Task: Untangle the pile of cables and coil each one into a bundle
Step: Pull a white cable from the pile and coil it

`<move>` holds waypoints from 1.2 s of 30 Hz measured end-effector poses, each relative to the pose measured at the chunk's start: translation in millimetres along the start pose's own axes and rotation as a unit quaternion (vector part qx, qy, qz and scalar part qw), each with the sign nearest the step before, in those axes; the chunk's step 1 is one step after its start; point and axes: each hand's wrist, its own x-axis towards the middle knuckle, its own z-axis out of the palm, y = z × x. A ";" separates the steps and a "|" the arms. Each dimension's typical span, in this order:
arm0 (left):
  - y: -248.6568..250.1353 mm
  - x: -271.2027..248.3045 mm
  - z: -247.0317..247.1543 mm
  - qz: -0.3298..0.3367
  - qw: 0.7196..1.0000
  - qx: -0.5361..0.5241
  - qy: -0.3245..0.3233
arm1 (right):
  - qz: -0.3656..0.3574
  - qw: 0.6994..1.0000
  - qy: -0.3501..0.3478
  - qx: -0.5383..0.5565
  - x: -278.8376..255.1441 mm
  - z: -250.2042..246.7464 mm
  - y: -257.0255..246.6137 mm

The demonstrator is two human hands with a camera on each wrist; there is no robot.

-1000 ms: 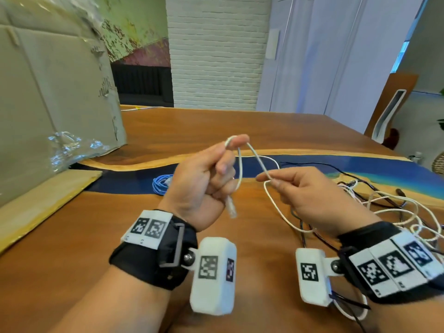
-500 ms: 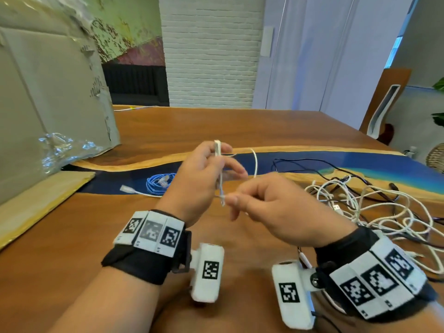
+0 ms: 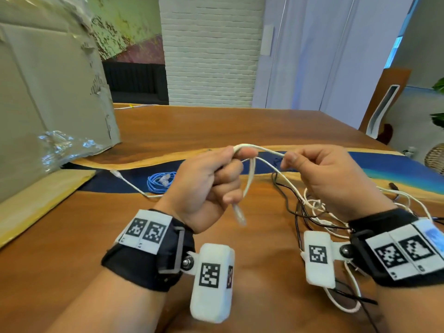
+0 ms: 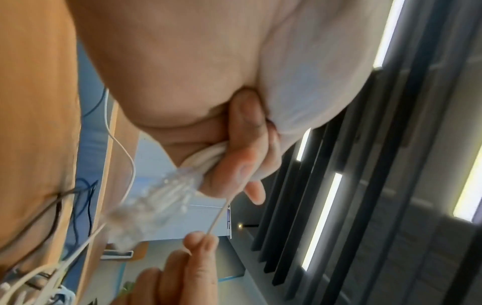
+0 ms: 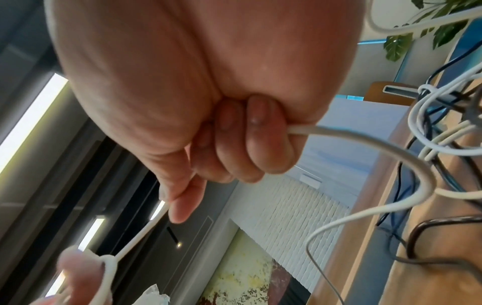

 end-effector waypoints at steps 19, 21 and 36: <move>-18.5 13.3 -10.6 0.035 0.916 0.359 0.175 | -0.079 0.963 -0.231 -0.109 -16.6 41.7 -27.8; -17.4 10.3 -12.8 -0.029 0.896 0.426 0.122 | -0.082 0.987 -0.125 -0.055 -12.2 30.2 -23.6; -5.7 4.3 -2.9 -0.019 0.995 -0.096 0.010 | 0.006 0.998 -0.058 -0.029 -0.7 31.1 -2.2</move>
